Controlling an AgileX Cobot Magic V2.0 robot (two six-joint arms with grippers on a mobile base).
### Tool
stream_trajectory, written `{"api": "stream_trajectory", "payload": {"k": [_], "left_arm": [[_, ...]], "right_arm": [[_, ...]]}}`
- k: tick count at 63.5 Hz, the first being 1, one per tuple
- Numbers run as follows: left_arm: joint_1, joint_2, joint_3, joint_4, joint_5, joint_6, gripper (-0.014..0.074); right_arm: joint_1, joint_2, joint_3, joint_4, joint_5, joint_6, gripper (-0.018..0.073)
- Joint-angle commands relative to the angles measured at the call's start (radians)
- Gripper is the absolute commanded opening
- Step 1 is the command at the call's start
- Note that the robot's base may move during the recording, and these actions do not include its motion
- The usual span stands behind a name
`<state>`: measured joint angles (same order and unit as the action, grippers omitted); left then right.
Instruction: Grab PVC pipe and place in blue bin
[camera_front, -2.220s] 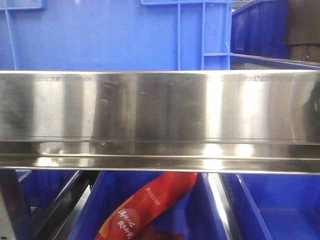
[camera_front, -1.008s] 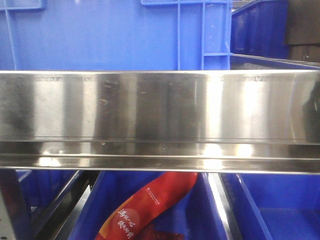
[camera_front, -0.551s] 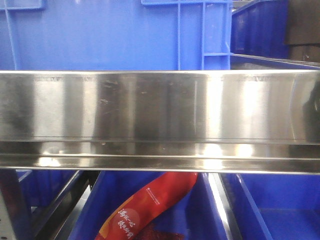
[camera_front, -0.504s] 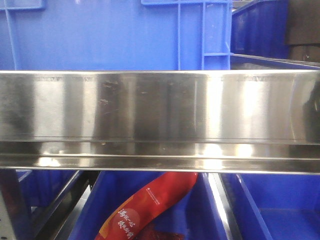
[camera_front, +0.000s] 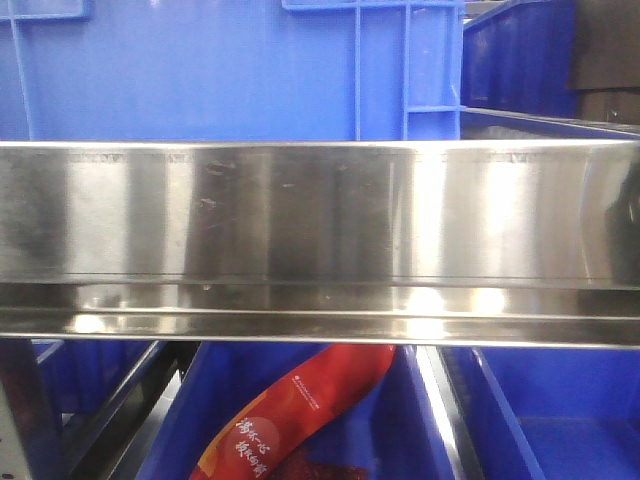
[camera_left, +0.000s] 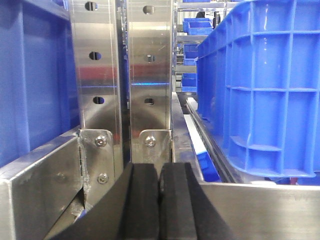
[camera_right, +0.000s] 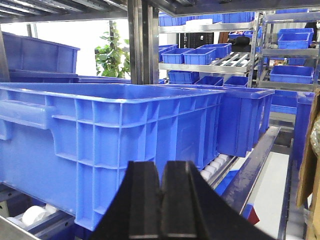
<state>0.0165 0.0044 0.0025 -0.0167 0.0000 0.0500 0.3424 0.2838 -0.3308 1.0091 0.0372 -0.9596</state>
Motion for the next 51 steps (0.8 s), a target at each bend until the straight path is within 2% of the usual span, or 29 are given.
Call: {"api": "stream_trajectory", "payload": {"k": [1, 51], "left_arm": [[0.001, -0.004, -0.003, 0.001, -0.019, -0.007, -0.0111], [0.001, -0.004, -0.003, 0.001, -0.019, -0.007, -0.0111]], "right_arm": [[-0.002, -0.004, 0.0, 0.001, -0.015, 0.0, -0.0154], [-0.002, -0.004, 0.0, 0.001, -0.015, 0.0, -0.0154]]}}
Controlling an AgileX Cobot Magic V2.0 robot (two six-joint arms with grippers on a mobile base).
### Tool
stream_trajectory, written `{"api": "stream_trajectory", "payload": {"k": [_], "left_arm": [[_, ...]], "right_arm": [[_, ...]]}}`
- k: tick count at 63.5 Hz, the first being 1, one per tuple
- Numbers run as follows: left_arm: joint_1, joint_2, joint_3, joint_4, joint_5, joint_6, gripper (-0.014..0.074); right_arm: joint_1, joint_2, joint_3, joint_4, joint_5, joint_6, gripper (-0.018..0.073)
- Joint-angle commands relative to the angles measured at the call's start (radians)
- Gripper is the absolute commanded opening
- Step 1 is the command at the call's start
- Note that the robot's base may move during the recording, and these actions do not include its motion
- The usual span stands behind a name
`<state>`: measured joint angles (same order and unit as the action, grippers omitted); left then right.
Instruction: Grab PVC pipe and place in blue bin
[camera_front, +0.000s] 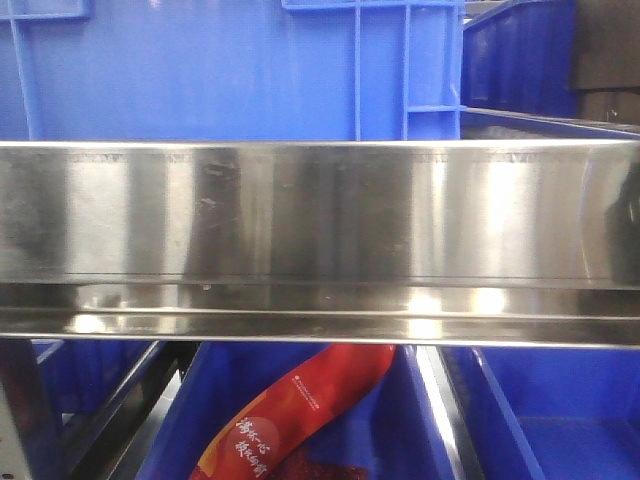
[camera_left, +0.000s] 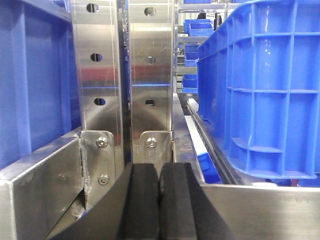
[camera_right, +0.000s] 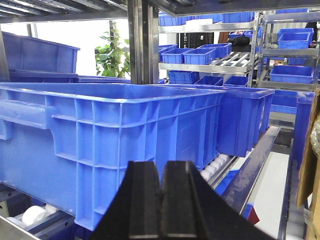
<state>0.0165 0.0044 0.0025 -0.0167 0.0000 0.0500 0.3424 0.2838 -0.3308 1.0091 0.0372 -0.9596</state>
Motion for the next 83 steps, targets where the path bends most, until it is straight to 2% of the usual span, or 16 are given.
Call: {"api": "stream_trajectory", "payload": {"k": [1, 54, 77, 83], "left_arm": [[0.001, -0.004, -0.003, 0.001, -0.019, -0.007, -0.0111], [0.001, -0.004, -0.003, 0.001, -0.019, -0.007, -0.0111], [0.001, -0.004, -0.003, 0.001, -0.019, -0.007, -0.0111], [0.001, -0.004, -0.003, 0.001, -0.019, -0.007, -0.0111]], "right_arm": [[-0.002, -0.004, 0.0, 0.001, -0.015, 0.0, -0.0154], [-0.002, -0.004, 0.0, 0.001, 0.009, 0.0, -0.0154], [-0.002, -0.004, 0.004, 0.001, -0.131, 0.0, -0.0154], [-0.002, -0.004, 0.016, -0.074, -0.181, 0.0, -0.0154]]}}
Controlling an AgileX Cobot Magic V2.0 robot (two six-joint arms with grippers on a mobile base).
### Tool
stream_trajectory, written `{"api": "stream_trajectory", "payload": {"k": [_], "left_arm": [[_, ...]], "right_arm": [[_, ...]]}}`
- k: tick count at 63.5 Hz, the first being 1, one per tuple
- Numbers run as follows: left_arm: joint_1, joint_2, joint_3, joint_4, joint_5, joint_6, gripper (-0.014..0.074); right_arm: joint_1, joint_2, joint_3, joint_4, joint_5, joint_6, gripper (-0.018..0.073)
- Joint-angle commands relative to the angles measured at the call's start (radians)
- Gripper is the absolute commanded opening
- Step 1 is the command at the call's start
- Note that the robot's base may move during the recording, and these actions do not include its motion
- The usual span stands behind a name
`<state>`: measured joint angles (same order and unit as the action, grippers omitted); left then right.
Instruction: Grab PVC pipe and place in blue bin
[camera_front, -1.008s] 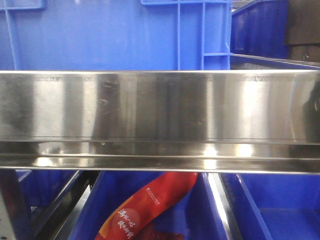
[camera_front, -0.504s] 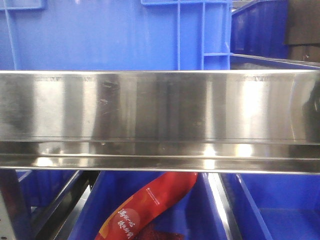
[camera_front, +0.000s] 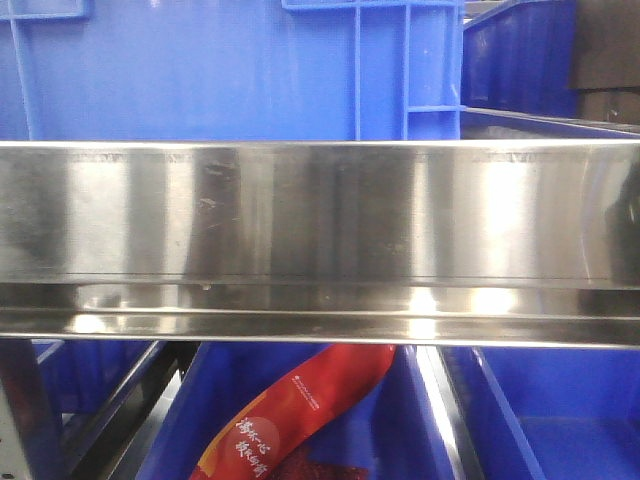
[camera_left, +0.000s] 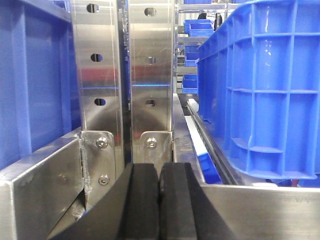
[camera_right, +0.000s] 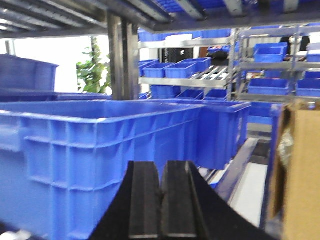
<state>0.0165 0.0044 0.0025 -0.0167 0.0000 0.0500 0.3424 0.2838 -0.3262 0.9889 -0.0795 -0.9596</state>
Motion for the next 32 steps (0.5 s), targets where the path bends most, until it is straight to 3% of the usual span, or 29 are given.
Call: {"api": "stream_trajectory", "payload": {"k": [1, 16, 32], "left_arm": [[0.001, -0.004, -0.003, 0.001, -0.019, -0.007, -0.0111], [0.001, -0.004, -0.003, 0.001, -0.019, -0.007, -0.0111], [0.001, -0.004, -0.003, 0.001, -0.019, -0.007, -0.0111]], "right_arm": [[-0.002, -0.004, 0.014, -0.076, -0.077, 0.0, -0.0154], [-0.002, -0.004, 0.046, -0.175, -0.142, 0.018, -0.0154], [-0.002, -0.004, 0.098, -0.395, -0.192, 0.201, -0.0154]]}}
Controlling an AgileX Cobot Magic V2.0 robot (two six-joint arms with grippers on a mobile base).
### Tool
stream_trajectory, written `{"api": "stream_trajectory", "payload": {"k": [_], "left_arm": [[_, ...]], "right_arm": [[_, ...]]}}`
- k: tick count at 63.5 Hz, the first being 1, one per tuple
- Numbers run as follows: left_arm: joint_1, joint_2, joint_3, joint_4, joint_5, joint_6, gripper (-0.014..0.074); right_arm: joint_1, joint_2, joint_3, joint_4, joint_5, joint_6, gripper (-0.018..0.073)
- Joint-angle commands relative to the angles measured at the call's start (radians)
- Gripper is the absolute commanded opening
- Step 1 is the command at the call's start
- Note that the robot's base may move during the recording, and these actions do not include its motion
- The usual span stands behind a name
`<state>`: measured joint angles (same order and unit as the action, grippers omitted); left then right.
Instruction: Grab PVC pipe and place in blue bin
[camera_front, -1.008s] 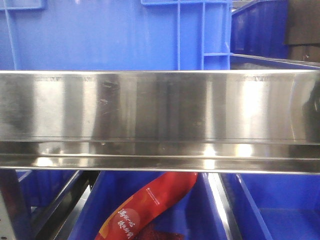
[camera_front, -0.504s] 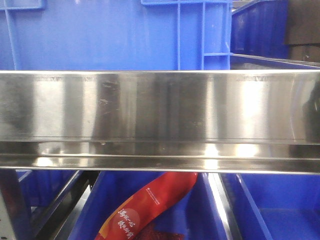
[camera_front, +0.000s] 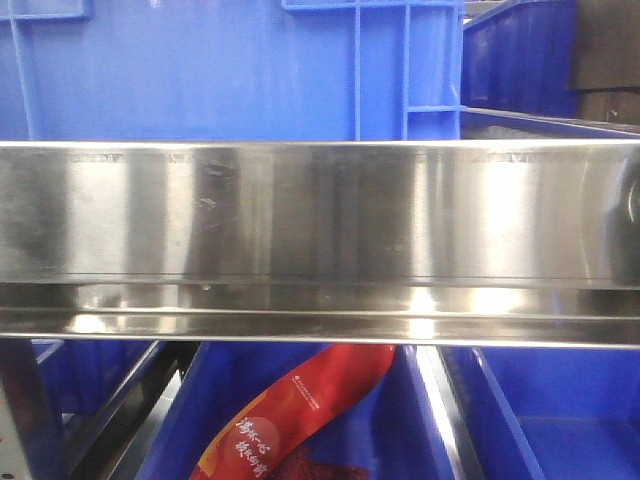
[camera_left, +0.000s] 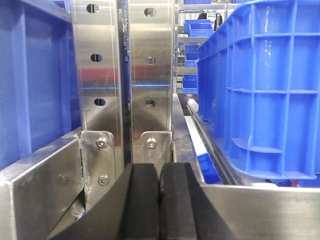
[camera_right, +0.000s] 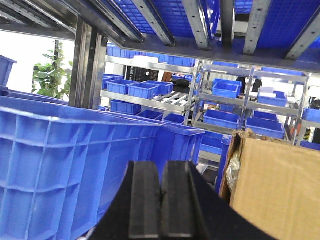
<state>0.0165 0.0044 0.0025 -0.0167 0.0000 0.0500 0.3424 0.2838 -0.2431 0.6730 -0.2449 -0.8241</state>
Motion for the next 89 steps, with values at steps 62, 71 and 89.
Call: {"api": "stream_trajectory", "payload": {"k": [62, 71, 89], "left_arm": [[0.001, -0.004, -0.003, 0.001, -0.019, -0.007, -0.0111], [0.001, -0.004, -0.003, 0.001, -0.019, -0.007, -0.0111], [0.001, -0.004, -0.003, 0.001, -0.019, -0.007, -0.0111]], "right_arm": [[-0.012, -0.004, 0.071, -0.218, -0.051, 0.11, -0.0154], [-0.015, -0.004, 0.071, -0.218, -0.046, 0.11, -0.0154], [-0.099, -0.084, 0.071, -0.216, 0.066, 0.11, -0.0154]]}}
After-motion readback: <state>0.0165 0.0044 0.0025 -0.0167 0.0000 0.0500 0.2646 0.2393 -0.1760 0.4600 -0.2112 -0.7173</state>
